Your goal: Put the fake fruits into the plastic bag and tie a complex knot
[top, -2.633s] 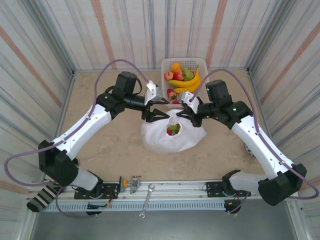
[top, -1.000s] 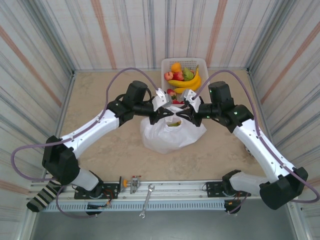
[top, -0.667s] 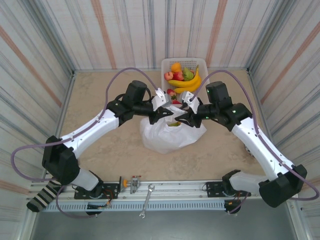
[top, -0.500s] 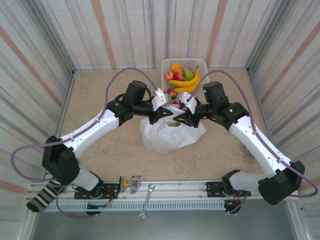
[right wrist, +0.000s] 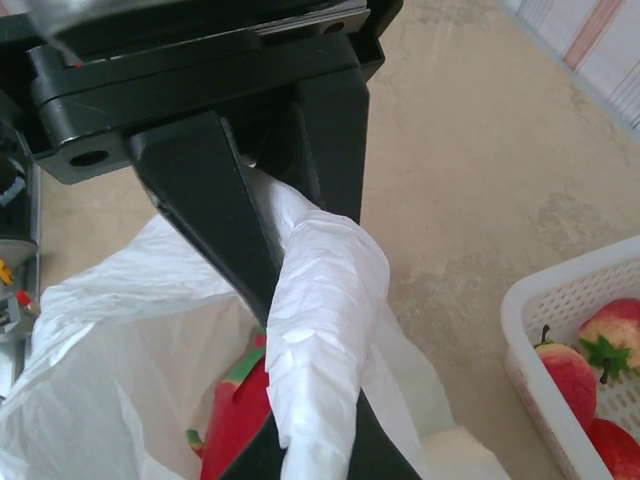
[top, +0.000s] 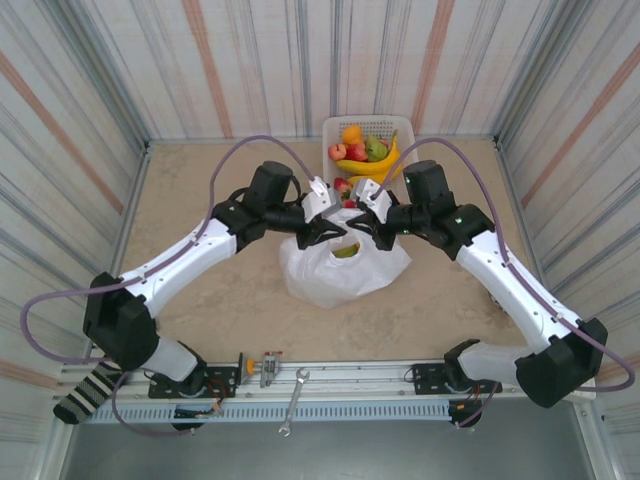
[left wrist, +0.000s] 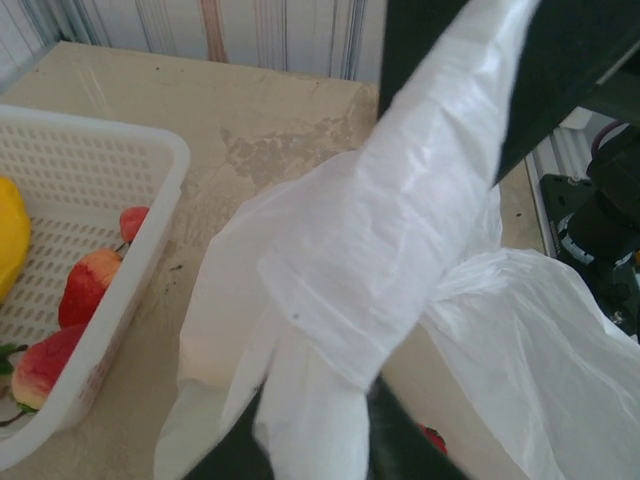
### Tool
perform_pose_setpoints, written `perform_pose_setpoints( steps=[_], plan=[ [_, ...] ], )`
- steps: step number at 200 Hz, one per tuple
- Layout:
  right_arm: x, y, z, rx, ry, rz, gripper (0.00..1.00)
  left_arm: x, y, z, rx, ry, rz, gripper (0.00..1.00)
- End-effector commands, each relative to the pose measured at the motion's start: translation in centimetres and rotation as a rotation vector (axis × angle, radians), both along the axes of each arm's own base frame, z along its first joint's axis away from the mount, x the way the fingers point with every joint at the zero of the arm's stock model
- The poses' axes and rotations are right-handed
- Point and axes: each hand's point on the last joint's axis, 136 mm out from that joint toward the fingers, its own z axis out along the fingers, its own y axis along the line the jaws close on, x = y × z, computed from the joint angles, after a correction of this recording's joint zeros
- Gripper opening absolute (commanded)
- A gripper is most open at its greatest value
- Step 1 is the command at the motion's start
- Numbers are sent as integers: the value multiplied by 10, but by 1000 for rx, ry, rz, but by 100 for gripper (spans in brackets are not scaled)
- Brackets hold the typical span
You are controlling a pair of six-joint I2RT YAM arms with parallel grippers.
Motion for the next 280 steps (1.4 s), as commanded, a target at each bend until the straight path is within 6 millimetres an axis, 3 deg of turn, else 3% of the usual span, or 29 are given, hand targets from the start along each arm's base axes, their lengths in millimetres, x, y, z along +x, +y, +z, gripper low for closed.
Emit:
perform_pose_setpoints(
  steps=[1,25,48,66,87,126,149,204,280],
  plan=[
    [-1,-2,10,25,-49,-27,0,-6,13,29,-86,-25,-13,41],
    [2,-2,12,35,-77,-39,0,-4,31,49,-174,-6,9,51],
    [4,-1,13,50,-98,-39,0,12,52,62,-260,20,85,61],
    [4,1,13,58,-107,-35,0,34,69,53,-267,44,175,62],
    [3,3,12,64,-118,-35,0,56,78,28,-227,82,232,62],
    [1,4,12,72,-118,-30,0,66,58,-1,-237,151,134,61],
    [1,4,12,76,-117,-37,0,59,41,-9,-244,109,61,61],
    [8,0,9,63,-123,-81,0,31,18,-11,-293,85,-102,62],
    [18,-3,1,54,-139,-124,0,14,11,-9,-314,81,-191,63]
  ],
)
